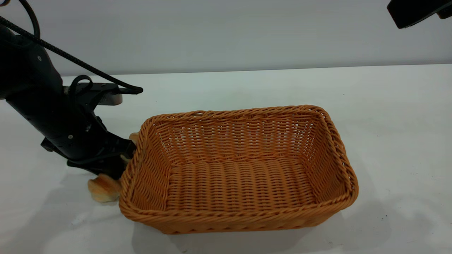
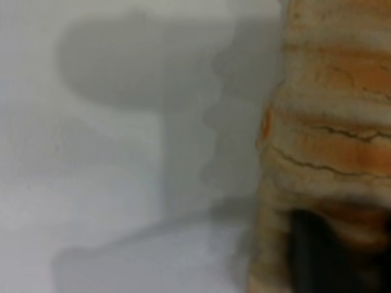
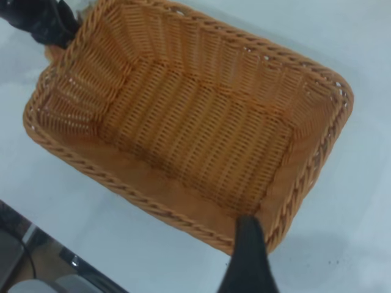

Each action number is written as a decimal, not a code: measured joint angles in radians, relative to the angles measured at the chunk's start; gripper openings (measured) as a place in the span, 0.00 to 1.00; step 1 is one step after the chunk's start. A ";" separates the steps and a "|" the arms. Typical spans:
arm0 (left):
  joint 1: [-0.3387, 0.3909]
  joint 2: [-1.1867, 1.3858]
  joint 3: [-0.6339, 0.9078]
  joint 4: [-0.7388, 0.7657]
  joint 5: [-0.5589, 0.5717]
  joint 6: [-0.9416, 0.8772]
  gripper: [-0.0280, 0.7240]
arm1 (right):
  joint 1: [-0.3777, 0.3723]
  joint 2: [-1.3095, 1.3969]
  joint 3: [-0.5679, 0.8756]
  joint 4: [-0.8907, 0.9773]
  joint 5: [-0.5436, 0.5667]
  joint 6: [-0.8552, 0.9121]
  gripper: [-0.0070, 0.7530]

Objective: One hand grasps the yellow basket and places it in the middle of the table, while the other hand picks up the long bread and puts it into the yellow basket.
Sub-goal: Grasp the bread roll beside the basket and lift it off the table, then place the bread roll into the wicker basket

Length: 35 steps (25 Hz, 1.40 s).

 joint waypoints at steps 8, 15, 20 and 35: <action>0.014 -0.036 0.001 -0.001 0.020 0.002 0.16 | 0.000 0.000 0.000 0.000 0.029 0.000 0.79; 0.045 -0.273 0.002 -0.001 0.089 -0.002 0.16 | 0.000 0.000 0.000 0.000 0.042 0.000 0.79; -0.037 -0.399 0.002 -0.035 0.151 -0.019 0.16 | 0.000 0.000 0.000 0.000 0.045 0.000 0.79; -0.335 -0.249 0.003 -0.051 0.127 -0.019 0.16 | 0.000 0.000 0.000 0.001 0.057 0.000 0.79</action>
